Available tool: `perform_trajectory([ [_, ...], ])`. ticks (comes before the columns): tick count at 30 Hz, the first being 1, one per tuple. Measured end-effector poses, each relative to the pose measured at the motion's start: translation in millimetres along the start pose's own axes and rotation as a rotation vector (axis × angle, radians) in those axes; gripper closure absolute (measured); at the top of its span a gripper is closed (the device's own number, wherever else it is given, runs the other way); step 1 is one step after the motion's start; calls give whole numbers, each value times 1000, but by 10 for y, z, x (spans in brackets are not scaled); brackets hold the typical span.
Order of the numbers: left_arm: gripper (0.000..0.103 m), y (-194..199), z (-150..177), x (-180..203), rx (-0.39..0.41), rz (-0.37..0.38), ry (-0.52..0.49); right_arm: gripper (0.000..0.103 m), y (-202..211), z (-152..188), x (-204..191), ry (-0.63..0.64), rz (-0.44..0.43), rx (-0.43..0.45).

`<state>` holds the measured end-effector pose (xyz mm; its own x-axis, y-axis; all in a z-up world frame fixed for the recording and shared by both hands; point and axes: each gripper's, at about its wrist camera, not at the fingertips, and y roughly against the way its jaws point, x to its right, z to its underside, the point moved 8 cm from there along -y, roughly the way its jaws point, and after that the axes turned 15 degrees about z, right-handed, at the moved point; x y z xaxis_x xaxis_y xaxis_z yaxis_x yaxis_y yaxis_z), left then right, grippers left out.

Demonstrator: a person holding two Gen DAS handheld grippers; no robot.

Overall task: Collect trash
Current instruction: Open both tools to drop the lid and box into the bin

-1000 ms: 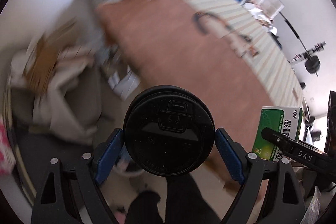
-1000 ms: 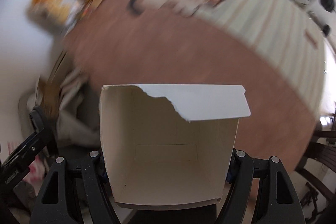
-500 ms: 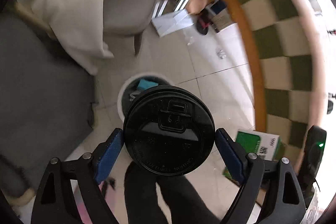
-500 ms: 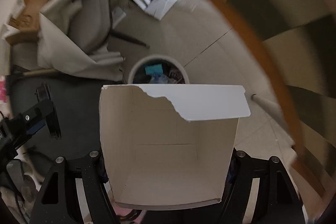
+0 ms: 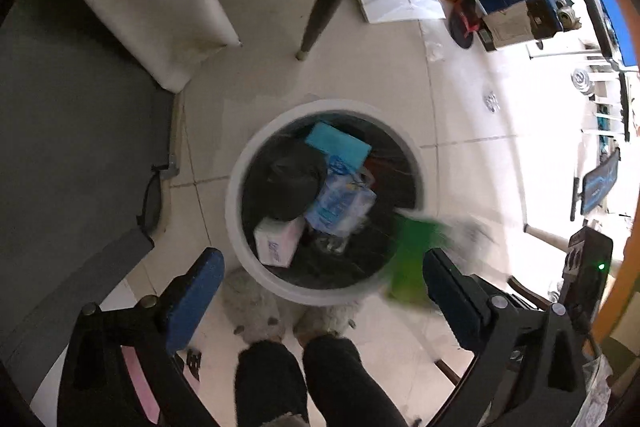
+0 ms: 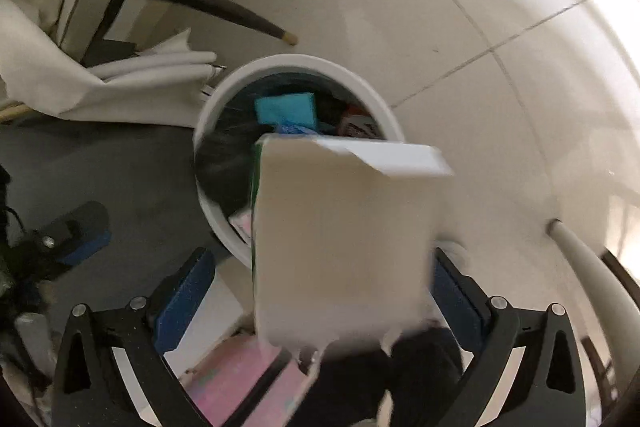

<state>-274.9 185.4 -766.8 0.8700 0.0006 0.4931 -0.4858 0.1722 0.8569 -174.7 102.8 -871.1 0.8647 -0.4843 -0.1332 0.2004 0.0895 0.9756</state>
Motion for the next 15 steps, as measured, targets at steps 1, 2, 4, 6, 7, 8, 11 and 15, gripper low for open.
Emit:
perform_trajectory([
  [1,1,20,10,-37,13,-19,-8,0,-15,13,-1,2,4,0],
  [2,1,66,22,-83,30,-53,-14,0,-13,17,-4,5,10,2],
  [4,1,151,45,-133,54,-89,-24,0,41,23,-10,29,51,23],
  [6,1,310,80,-170,87,-140,-39,0,163,30,6,53,133,62],
  [7,1,382,102,-182,97,-162,-45,0,275,66,30,64,185,81],
  [8,1,474,129,-187,110,-181,-48,0,345,78,31,67,207,94],
  [11,1,752,259,-129,125,-213,-53,0,717,163,30,100,302,155],
  [15,1,1224,484,97,135,-227,-73,0,1350,345,13,112,348,186],
])
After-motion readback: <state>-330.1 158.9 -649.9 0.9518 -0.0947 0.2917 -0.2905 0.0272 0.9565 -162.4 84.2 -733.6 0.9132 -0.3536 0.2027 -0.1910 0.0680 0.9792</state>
